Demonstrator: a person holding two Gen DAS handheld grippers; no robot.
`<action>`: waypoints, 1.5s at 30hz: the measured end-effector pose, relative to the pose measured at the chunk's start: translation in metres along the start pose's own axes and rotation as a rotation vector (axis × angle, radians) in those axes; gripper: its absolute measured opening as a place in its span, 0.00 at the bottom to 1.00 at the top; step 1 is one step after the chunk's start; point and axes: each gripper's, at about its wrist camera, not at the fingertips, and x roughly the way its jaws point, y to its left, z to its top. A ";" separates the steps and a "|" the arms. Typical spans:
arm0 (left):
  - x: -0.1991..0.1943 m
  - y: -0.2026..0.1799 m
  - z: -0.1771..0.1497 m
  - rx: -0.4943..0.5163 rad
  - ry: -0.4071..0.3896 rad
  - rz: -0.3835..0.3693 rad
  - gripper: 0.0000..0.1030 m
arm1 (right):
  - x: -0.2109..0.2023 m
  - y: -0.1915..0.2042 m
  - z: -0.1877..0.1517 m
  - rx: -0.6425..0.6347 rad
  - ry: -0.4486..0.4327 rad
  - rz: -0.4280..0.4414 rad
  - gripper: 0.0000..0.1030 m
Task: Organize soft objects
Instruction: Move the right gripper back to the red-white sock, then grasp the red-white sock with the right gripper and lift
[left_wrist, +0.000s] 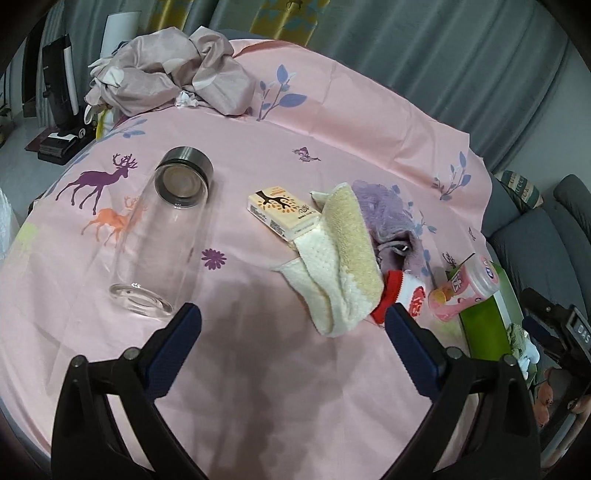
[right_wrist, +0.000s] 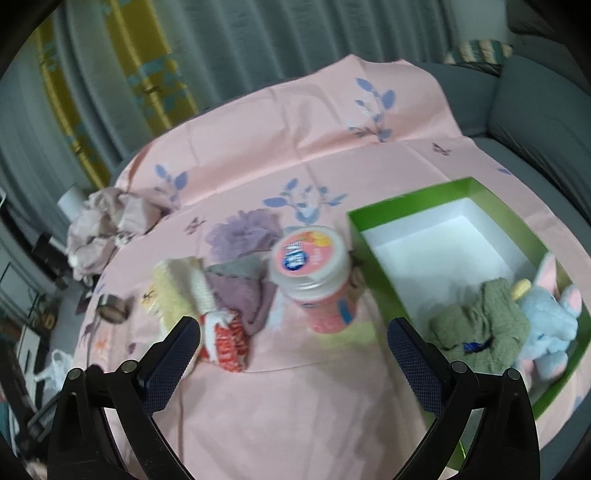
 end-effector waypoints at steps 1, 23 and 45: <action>0.001 0.002 0.001 -0.004 0.008 0.003 0.85 | -0.001 0.001 -0.001 -0.001 -0.004 0.024 0.99; 0.016 0.011 -0.006 -0.032 0.133 -0.007 0.39 | 0.126 0.075 -0.039 -0.159 0.242 -0.005 0.56; 0.018 0.016 -0.006 -0.047 0.156 0.022 0.47 | 0.095 0.115 -0.068 -0.260 0.441 0.176 0.67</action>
